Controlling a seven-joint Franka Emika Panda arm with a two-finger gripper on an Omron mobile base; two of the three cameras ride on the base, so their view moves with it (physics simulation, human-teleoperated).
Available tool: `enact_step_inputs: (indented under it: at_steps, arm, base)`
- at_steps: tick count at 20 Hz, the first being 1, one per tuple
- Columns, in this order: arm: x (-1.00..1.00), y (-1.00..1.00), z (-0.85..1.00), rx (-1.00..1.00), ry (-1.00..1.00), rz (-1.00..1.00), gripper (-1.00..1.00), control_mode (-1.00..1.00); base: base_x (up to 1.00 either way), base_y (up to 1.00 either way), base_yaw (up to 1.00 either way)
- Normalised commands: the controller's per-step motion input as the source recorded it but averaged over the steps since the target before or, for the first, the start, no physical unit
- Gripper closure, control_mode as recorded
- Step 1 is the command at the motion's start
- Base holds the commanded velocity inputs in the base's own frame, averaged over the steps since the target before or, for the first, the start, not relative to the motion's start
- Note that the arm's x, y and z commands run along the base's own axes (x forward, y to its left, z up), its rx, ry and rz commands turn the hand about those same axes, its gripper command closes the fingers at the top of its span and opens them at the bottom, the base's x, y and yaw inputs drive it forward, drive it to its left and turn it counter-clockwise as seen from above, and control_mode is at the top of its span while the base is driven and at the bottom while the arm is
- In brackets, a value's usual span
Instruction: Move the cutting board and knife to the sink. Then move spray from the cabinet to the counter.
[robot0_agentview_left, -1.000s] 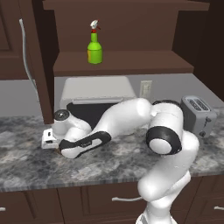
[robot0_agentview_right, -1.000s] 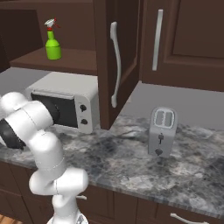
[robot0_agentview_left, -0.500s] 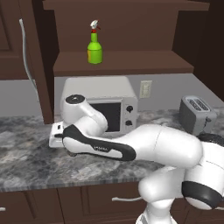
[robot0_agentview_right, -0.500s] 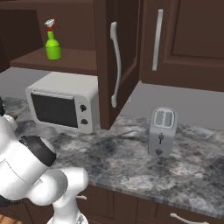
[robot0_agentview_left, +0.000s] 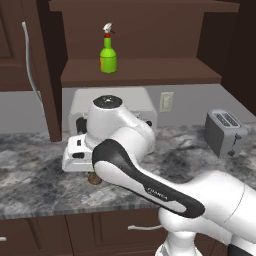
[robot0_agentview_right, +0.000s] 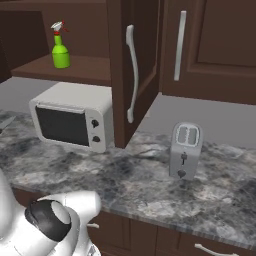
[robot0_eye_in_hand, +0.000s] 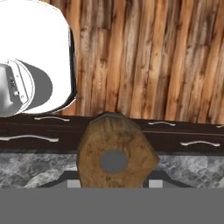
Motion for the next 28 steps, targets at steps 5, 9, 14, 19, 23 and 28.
enact_step_inputs:
  at_steps: [5, 9, 14, 19, 23, 28]
  arm:
    - [-0.87, -0.37, 0.87, 0.0, -0.17, 0.01, 1.0, -1.0]
    - [-0.5, -0.43, 0.04, 0.0, -0.4, 0.0, 1.0, -1.0]
    - [-0.13, -0.07, 0.0, 0.0, -0.19, 0.0, 1.0, -1.0]
    - [-0.29, 0.0, -0.08, 0.0, 0.01, 0.0, 1.0, 1.0]
    - [0.0, 0.0, 0.0, 0.0, 0.0, 0.0, 1.0, 1.0]
    - [0.0, 0.0, 0.0, 0.0, 0.0, 0.0, 1.0, 1.0]
  base:
    - [0.0, 0.0, 0.0]
    - [0.0, 0.0, 0.0]
    - [0.0, 0.0, 0.0]
    - [-0.6, 0.11, 0.07]
    - [-0.94, 0.32, 0.53]
    - [-0.24, 0.08, 0.92]
